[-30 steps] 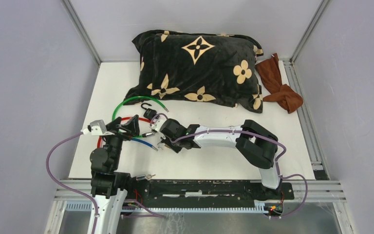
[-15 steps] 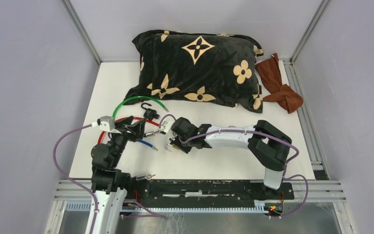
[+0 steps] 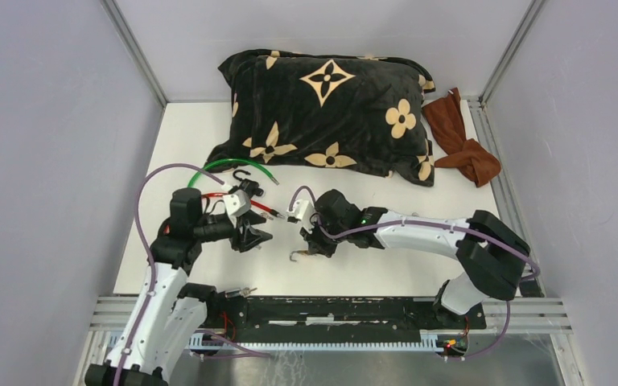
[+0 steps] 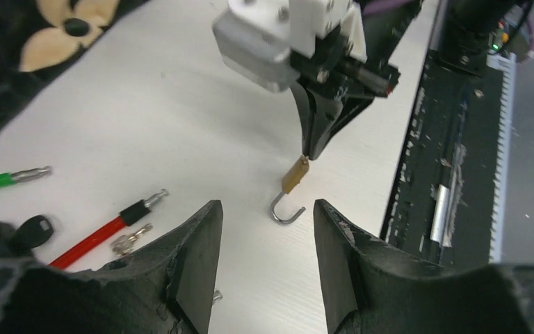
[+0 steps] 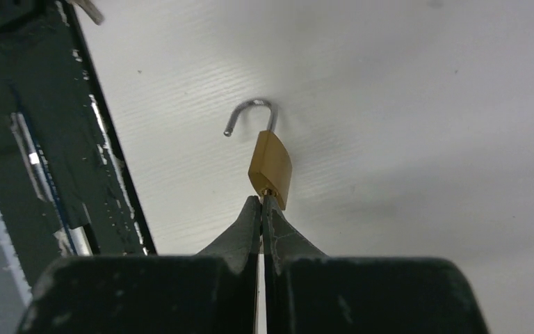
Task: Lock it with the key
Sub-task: Pick up the lock from the center of the board, then lock the lock.
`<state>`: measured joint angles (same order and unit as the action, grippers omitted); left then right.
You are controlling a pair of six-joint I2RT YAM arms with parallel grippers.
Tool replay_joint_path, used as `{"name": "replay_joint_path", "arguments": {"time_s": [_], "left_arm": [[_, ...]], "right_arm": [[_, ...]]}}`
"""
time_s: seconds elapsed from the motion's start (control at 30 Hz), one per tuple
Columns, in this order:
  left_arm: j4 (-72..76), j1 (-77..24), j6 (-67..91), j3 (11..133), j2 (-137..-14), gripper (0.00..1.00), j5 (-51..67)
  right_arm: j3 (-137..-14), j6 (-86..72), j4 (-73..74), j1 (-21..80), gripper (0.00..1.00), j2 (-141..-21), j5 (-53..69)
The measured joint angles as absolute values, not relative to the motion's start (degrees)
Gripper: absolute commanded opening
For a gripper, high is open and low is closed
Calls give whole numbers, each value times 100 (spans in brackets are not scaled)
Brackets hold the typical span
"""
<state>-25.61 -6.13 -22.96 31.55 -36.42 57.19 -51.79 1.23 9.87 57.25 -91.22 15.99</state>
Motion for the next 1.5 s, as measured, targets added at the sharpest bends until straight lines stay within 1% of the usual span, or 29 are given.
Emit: {"name": "replay_joint_path", "arguments": {"time_s": [0.07, 0.27, 0.47, 0.63, 0.77, 0.87, 0.97, 1.03, 1.13, 1.33, 1.37, 1.47, 1.5], "left_arm": [[-2775, -873, -2526, 3234, -3892, 61, 5736], [-2963, -1564, -2733, 3347, -4294, 61, 5730], [-2681, -1627, -2567, 3345, -4407, 61, 5566], [-2550, -1632, -2512, 3341, -4410, 61, 5542], [-2482, -1846, -2515, 3319, -4449, 65, 5435], [-2349, -2399, -2523, 3251, -4659, 71, 5159], [-2178, -2987, -2672, 3179, -5057, 79, 4783], [-2010, -3218, -2805, 3142, -5400, 81, 4484], [-1632, -3310, -3199, 3142, -5968, 82, 4051], [-591, -3415, -4491, 3142, -7105, 81, 3417], [-421, -3450, -4740, 3142, -7275, 80, 3389], [-80, -3621, -5231, 3142, -7596, 68, 3347], [32, -3680, -5315, 3142, -7688, 65, 3347]], "right_arm": [[-5151, 139, 974, 5725, 0, -8875, 1730], [-5092, 141, 718, 5616, 0, -8490, 1787], [-4825, 128, 694, 5439, 0, -8818, 1741], [-4801, 34, 639, 5413, 0, -8814, 1734], [-4768, -132, 561, 5227, 0, -8722, 1739], [-4589, -298, 342, 5048, 0, -8652, 1750], [-4274, -556, 34, 4849, 0, -8619, 1949], [-4130, -661, -156, 4768, 0, -8565, 2056], [-3935, -786, -390, 4665, 0, -8510, 2213], [-3686, -943, -714, 4362, 0, -8468, 2576], [-3658, -965, -751, 4311, 0, -8468, 2630], [-3601, -980, -814, 4158, 0, -8468, 2786], [-3597, -980, -819, 4117, 0, -8468, 2829]]}}
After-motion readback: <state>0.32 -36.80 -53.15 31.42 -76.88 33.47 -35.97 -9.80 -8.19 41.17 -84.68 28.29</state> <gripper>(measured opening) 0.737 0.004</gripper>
